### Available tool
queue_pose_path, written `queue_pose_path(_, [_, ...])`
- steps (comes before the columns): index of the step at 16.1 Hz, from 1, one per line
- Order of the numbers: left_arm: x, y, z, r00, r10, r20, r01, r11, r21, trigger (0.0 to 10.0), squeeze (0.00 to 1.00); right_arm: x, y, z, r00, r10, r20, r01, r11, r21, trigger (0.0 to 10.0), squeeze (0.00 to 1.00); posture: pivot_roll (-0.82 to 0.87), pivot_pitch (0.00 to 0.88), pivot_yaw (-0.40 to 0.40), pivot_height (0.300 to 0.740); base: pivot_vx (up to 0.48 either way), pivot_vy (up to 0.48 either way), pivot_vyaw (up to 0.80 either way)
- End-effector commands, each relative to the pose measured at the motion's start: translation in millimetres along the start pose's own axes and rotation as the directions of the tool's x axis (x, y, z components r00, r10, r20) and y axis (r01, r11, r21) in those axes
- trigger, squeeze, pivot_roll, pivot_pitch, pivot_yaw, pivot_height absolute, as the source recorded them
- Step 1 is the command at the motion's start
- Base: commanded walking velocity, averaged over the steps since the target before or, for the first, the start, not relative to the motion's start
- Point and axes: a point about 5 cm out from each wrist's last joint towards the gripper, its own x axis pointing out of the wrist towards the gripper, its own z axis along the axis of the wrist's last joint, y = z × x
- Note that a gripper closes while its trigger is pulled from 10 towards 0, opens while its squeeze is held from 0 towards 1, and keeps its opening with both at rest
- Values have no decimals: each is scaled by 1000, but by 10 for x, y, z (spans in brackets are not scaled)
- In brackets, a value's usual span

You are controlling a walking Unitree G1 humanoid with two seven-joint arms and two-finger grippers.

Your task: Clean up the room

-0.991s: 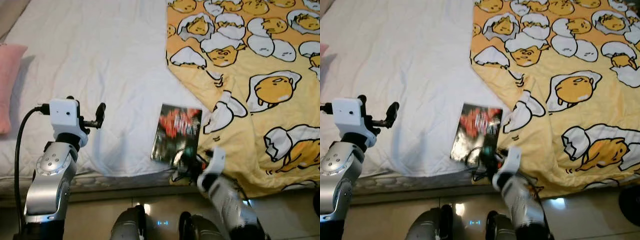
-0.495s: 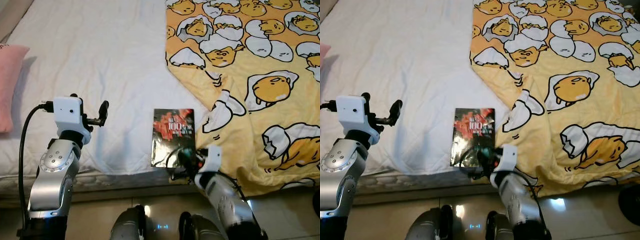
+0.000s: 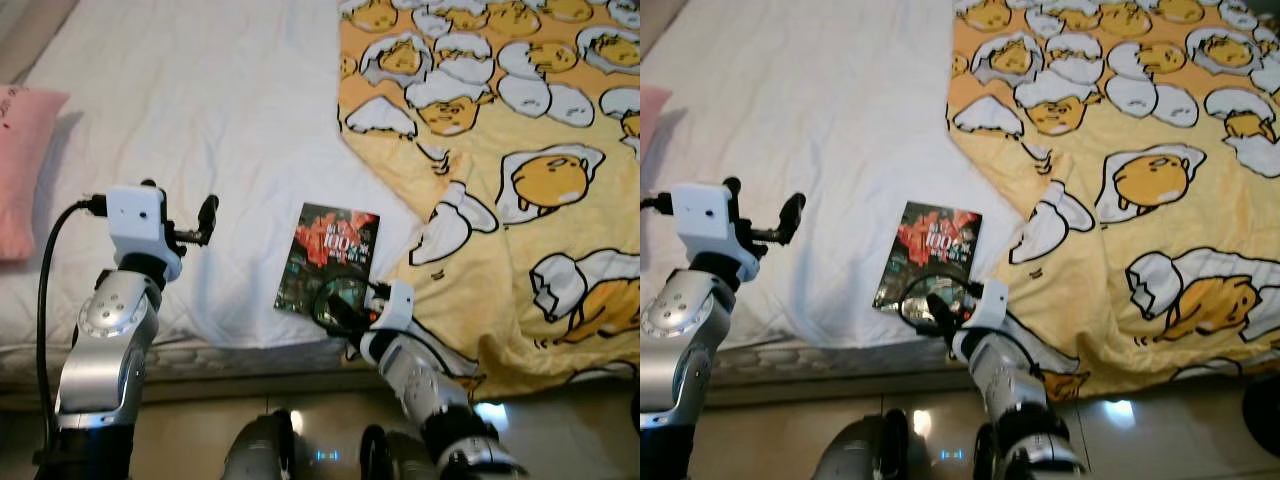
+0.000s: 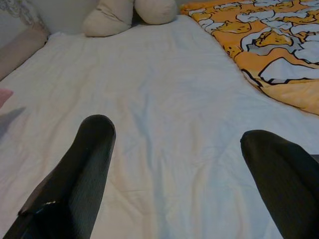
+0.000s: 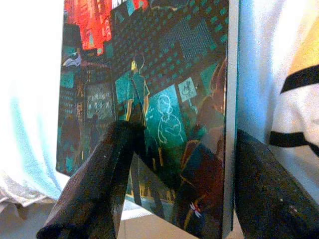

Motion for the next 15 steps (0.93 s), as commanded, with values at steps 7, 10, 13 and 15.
queue_pose_path(7, [6, -21, -68, 1000, 8, -21, -9, 1000, -9, 10000, 0, 86, 403, 209, 982, 153, 114, -151, 988, -25, 0, 0, 126, 170, 47, 740, 0, 0, 0])
queue_pose_path(10, [69, -164, -124, 1000, -12, -28, 11, 1000, -23, 10000, 0, 45, 550, 476, 955, 199, 219, -200, 980, -17, 0, 0, 91, 134, 26, 740, 0, 0, 0])
queue_pose_path(13, [165, -265, -117, 1000, -16, -8, 16, 999, -52, 10000, 0, 56, 669, 722, 933, 243, 266, -233, 970, -68, 0, 0, 72, 78, 9, 740, 0, 0, 0])
queue_pose_path(15, [247, -362, -135, 1000, -20, 7, 21, 997, -72, 10000, 0, 68, 679, 894, 923, 254, 288, -228, 966, -124, 0, 0, 53, 8, 10, 740, 0, 0, 0])
